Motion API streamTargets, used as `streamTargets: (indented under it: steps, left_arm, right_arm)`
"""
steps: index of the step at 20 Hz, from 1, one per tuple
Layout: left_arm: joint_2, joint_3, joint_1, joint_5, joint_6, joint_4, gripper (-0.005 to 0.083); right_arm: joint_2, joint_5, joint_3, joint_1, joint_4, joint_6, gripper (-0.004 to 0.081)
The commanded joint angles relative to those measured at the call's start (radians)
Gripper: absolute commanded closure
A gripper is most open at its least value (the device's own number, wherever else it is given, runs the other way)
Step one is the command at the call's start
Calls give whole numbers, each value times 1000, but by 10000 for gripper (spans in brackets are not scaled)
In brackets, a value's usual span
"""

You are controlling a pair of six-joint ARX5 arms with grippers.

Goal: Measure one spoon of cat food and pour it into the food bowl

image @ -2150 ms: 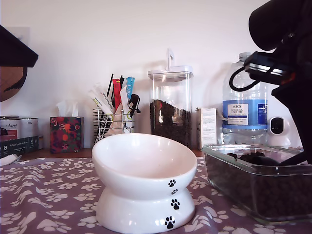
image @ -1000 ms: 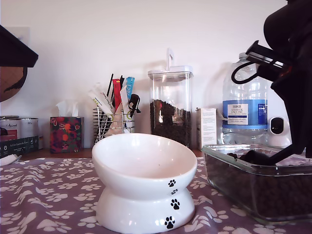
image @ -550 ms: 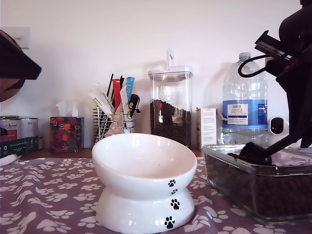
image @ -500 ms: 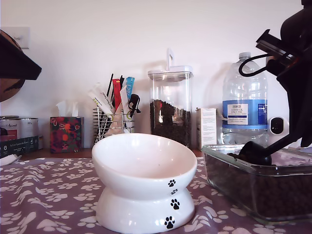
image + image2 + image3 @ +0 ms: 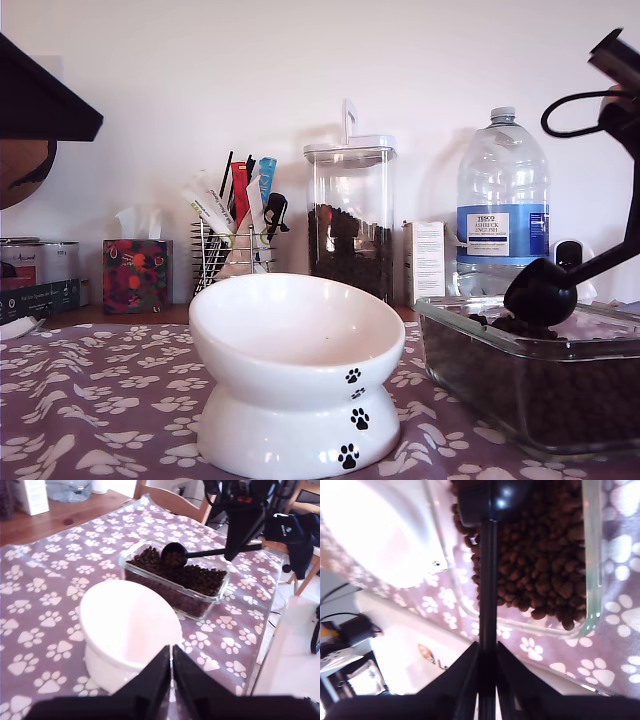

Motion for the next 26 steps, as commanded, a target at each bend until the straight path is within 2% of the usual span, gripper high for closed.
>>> streamTargets:
  steps: [1, 4, 7, 12, 16, 21, 24, 26]
  left_arm:
    - [20, -2, -11, 0, 5, 14, 793]
    - [46, -2, -31, 1, 5, 18, 793]
    - [66, -2, -48, 0, 5, 22, 793]
    - [70, -2, -58, 0, 5, 24, 793]
    - [69, -2, -58, 1, 5, 17, 793]
    - [69, -2, -58, 1, 5, 10, 793]
    - [68, -2, -58, -2, 5, -1, 793]
    - [60, -2, -58, -8, 5, -21, 793]
  right_arm:
    - [11, -47, -18, -31, -16, -36, 782]
    - [11, -122, -18, -70, -22, -61, 782]
    - [11, -141, -18, -66, -22, -62, 782]
    - [11, -171, -18, 38, 3, -58, 782]
    - [11, -254, -18, 129, 33, -46, 782]
    - [11, -243, -18, 254, 184, 100, 782]
    - [11, -173, -14, 355, 304, 211, 782]
    - [11, -98, -12, 417, 363, 263, 782]
